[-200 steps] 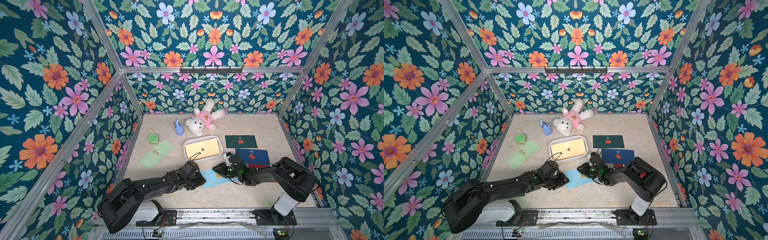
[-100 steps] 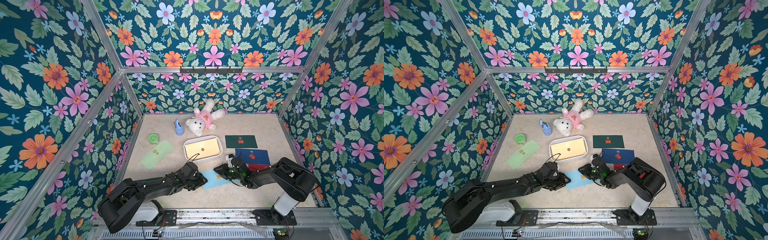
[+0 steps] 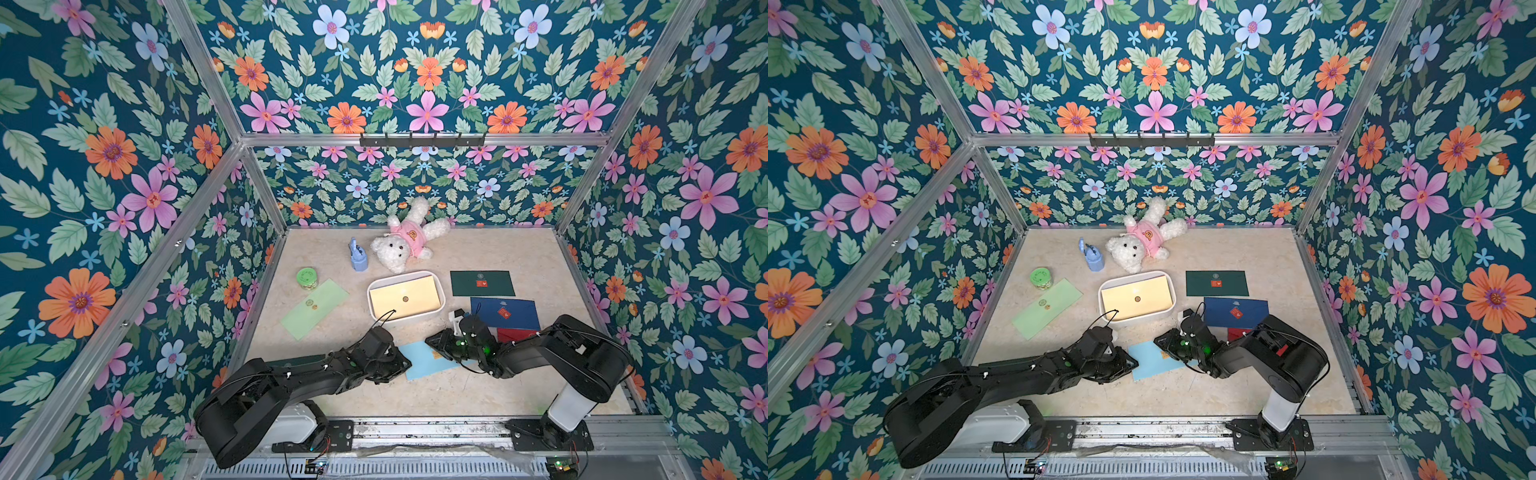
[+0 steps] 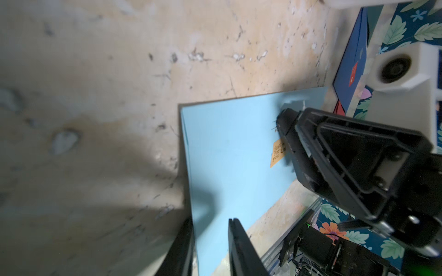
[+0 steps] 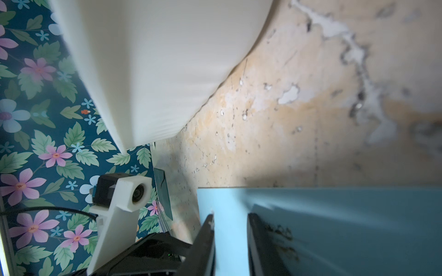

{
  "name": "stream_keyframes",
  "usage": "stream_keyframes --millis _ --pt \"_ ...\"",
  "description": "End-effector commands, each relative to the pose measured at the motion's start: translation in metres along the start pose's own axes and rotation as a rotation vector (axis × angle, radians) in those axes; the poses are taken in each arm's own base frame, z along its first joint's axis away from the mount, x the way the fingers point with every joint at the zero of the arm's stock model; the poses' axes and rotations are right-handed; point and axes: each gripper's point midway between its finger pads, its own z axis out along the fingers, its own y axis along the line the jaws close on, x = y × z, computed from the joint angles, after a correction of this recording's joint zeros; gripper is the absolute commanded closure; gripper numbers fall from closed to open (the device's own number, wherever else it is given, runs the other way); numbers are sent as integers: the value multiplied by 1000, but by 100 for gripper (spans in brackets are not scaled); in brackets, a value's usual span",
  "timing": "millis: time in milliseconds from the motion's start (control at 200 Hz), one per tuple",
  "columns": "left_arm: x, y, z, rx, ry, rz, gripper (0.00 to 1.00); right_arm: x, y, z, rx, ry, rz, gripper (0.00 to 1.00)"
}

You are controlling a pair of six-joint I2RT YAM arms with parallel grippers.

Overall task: Put the sealed envelopes into the storage box
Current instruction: Pick up the envelope from the center of the board.

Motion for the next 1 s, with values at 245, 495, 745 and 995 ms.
stream_keyframes --millis 245,495,745,995 --pt "-10 -3 -5 26 -54 -3 87 42 -85 -15 343 135 109 72" --pt "-11 -12 -8 18 -18 113 100 17 -36 -27 244 79 -114 56" --pt "-11 -59 -23 96 71 450 100 -33 14 -86 303 31 -538 47" --pt "-16 -96 -39 189 156 656 100 -60 55 -129 270 11 -925 46"
